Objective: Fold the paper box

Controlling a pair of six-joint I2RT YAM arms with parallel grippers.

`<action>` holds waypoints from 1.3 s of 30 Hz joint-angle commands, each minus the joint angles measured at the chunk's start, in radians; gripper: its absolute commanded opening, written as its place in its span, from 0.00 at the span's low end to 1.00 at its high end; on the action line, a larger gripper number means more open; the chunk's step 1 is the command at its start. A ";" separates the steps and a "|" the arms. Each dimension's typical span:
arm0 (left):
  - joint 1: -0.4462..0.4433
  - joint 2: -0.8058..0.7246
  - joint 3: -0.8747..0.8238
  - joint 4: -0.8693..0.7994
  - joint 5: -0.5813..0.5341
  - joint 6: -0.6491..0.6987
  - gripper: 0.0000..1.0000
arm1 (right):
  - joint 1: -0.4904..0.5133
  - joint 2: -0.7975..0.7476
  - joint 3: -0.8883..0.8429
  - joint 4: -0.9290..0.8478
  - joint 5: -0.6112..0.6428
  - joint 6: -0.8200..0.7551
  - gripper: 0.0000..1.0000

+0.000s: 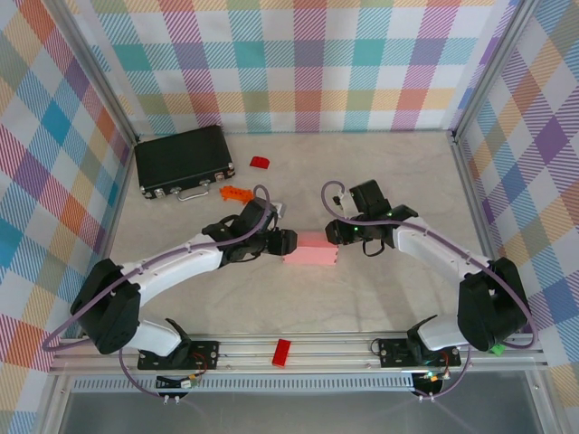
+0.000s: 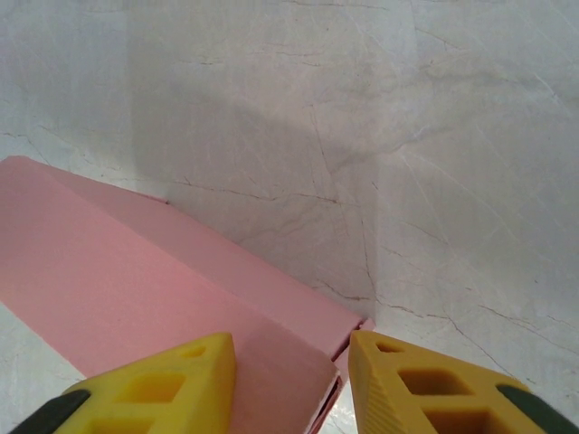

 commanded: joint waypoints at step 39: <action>0.016 -0.044 -0.178 0.176 0.095 -0.014 0.52 | 0.084 -0.096 -0.198 0.093 0.047 0.014 0.38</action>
